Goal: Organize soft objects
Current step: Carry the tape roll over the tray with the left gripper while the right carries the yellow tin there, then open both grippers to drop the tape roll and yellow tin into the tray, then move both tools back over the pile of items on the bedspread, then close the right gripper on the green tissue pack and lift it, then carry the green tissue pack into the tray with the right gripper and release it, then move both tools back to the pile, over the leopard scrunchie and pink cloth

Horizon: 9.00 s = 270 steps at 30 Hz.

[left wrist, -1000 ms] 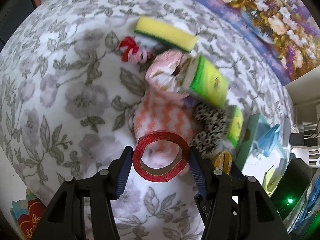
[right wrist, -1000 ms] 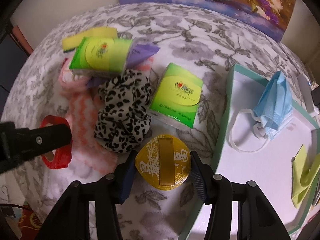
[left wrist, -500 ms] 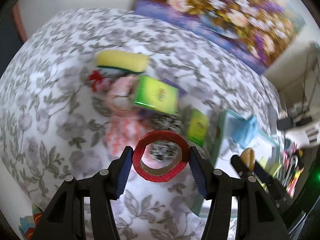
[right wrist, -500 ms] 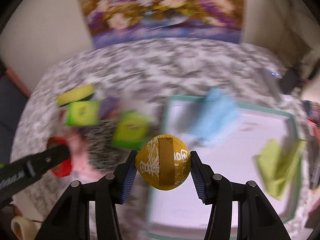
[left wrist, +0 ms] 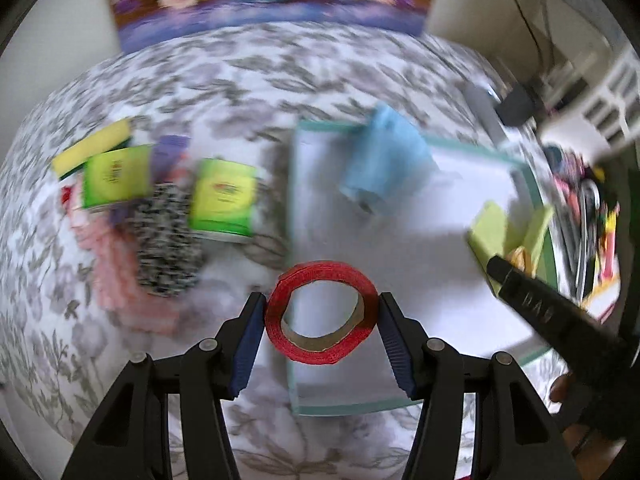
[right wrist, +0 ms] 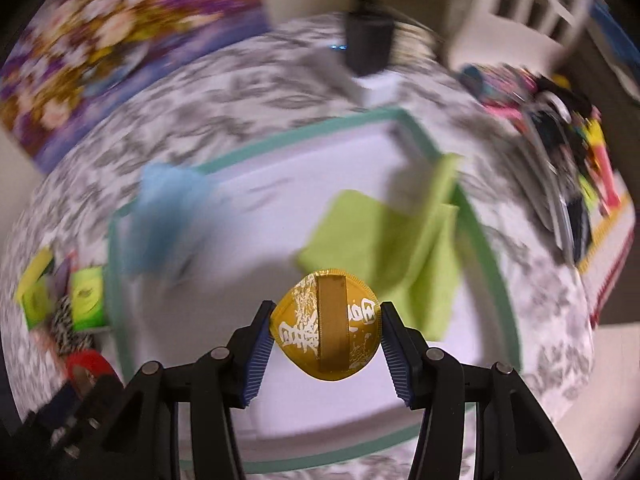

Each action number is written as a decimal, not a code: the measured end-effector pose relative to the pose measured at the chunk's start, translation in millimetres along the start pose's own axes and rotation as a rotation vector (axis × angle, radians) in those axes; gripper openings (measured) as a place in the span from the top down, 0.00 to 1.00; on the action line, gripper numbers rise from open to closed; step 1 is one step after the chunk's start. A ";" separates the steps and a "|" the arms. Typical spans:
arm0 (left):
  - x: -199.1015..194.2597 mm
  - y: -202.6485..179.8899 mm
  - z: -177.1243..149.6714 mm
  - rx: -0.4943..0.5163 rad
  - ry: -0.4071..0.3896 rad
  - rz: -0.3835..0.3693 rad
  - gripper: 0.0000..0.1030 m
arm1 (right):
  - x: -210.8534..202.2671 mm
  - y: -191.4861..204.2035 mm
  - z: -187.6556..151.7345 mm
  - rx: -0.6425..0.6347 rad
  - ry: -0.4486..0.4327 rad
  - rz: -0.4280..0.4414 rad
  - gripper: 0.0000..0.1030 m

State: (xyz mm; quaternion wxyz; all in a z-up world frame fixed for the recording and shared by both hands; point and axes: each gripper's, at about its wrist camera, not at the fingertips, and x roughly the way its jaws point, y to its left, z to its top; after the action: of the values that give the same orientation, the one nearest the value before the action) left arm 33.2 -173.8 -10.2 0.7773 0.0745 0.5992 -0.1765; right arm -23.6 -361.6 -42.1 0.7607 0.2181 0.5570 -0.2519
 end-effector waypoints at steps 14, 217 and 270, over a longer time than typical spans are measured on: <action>16.8 -47.8 -9.8 0.115 0.055 -0.037 0.43 | 13.8 -43.2 -3.0 0.148 0.065 -0.052 0.46; -40.7 78.0 82.9 -0.184 -0.110 -0.055 0.36 | 10.3 12.4 62.8 0.138 -0.011 0.158 0.51; -17.7 108.0 84.1 -0.316 -0.119 0.169 0.06 | 9.4 -17.8 61.9 0.127 -0.021 0.012 0.00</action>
State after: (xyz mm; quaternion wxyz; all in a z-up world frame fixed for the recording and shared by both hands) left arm 144.7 -97.9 19.2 0.8255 -0.0091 0.5640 -0.0184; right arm 13.3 -414.7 -34.4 0.7526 0.2667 0.5306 -0.2845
